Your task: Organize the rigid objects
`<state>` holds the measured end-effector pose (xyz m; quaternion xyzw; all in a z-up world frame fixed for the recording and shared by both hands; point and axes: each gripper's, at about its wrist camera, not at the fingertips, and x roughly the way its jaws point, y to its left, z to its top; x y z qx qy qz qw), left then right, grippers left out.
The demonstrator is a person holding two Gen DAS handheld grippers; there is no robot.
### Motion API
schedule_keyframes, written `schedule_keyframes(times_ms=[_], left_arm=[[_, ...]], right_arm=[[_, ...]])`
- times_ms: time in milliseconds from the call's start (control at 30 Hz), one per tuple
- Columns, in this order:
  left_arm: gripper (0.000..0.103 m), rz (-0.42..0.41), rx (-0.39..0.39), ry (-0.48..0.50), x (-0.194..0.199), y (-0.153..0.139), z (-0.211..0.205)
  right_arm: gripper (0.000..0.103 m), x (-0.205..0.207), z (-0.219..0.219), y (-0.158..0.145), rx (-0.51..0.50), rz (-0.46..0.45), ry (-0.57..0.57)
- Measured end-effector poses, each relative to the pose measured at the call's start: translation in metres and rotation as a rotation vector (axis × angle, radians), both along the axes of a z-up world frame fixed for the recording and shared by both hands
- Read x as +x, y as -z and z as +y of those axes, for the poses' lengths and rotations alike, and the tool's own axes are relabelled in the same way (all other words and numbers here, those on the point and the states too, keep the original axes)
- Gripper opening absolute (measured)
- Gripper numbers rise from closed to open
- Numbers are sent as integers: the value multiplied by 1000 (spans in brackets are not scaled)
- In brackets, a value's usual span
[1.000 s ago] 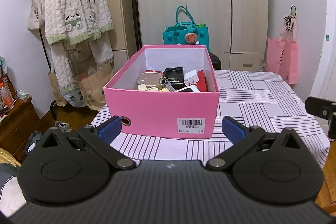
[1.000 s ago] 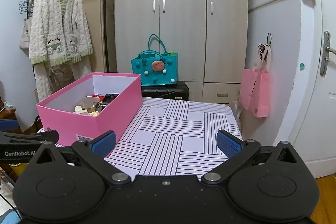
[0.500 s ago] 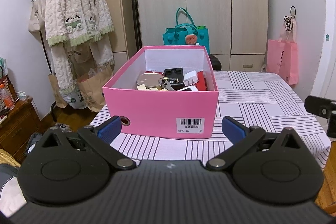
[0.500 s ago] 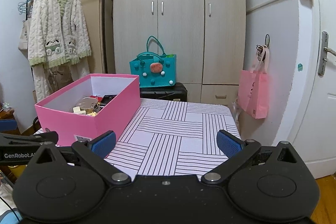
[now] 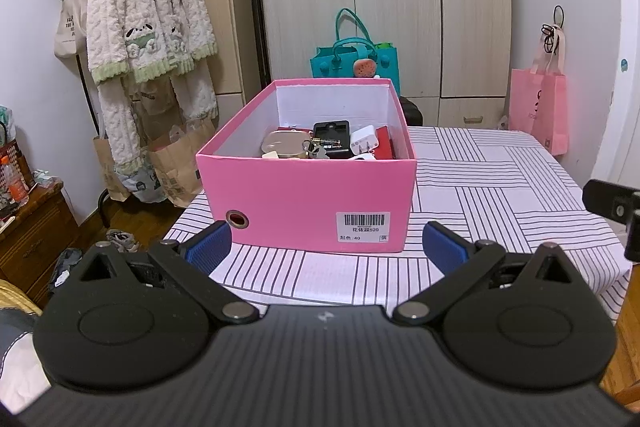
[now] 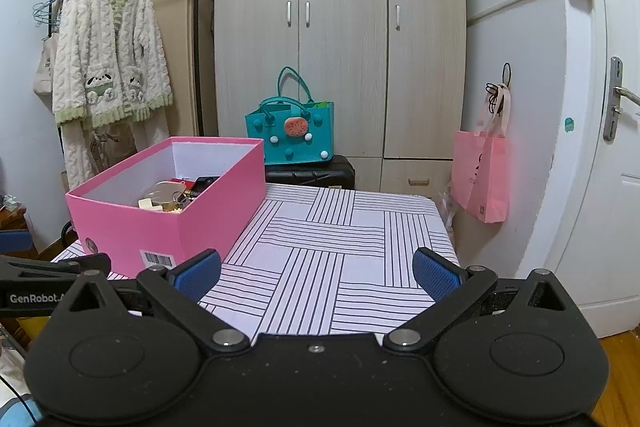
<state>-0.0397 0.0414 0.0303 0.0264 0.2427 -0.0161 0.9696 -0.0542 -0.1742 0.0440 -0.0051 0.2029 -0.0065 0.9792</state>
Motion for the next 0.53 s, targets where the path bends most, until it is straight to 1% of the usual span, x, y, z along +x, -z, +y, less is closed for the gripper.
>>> schedule_keyframes(times_ms=[233, 533], left_arm=[[103, 0, -13, 6, -3, 0, 1], [103, 4, -12, 6, -2, 0, 2]], right_arm=[[103, 0, -1, 1, 2, 0, 3], [103, 2, -1, 2, 0, 10, 1]])
